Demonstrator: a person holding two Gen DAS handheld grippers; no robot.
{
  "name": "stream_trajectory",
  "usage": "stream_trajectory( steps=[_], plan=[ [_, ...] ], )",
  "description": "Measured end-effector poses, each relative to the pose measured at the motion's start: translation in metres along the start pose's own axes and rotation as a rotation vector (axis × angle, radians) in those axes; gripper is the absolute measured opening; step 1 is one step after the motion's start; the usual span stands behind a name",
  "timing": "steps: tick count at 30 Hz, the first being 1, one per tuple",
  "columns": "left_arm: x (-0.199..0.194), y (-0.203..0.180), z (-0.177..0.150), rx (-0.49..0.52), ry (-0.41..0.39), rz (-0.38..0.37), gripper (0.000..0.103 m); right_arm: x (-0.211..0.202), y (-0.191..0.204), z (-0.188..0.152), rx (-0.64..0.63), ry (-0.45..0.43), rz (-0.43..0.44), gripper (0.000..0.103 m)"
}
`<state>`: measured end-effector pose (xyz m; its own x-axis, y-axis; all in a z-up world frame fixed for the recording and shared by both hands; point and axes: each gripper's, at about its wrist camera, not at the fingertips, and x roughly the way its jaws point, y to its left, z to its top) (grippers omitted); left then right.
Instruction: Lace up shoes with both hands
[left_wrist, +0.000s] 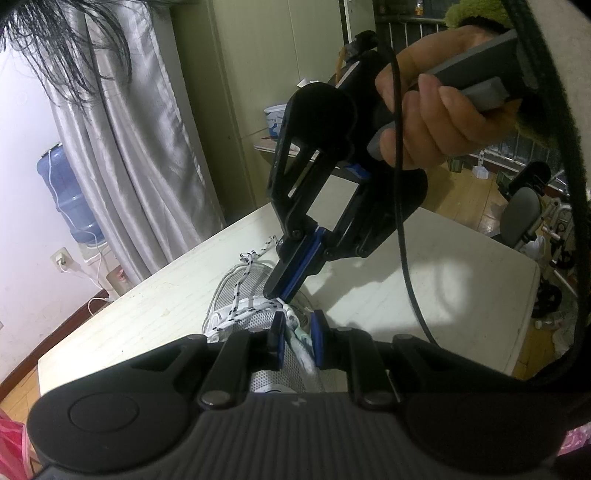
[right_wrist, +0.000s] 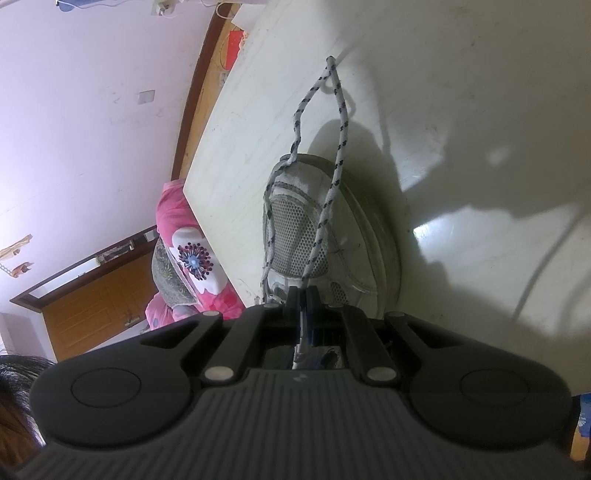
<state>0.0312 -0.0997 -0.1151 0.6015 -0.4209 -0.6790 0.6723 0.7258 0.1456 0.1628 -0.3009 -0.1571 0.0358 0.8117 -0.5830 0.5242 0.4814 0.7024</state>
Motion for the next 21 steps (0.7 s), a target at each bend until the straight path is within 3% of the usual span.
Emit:
stream_trajectory(
  steps=[21],
  plan=[
    [-0.0008,0.0035,-0.0004,0.003,-0.012,-0.007,0.015,0.0074,0.0074,-0.0025,-0.017,0.013,-0.019,0.002]
  ],
)
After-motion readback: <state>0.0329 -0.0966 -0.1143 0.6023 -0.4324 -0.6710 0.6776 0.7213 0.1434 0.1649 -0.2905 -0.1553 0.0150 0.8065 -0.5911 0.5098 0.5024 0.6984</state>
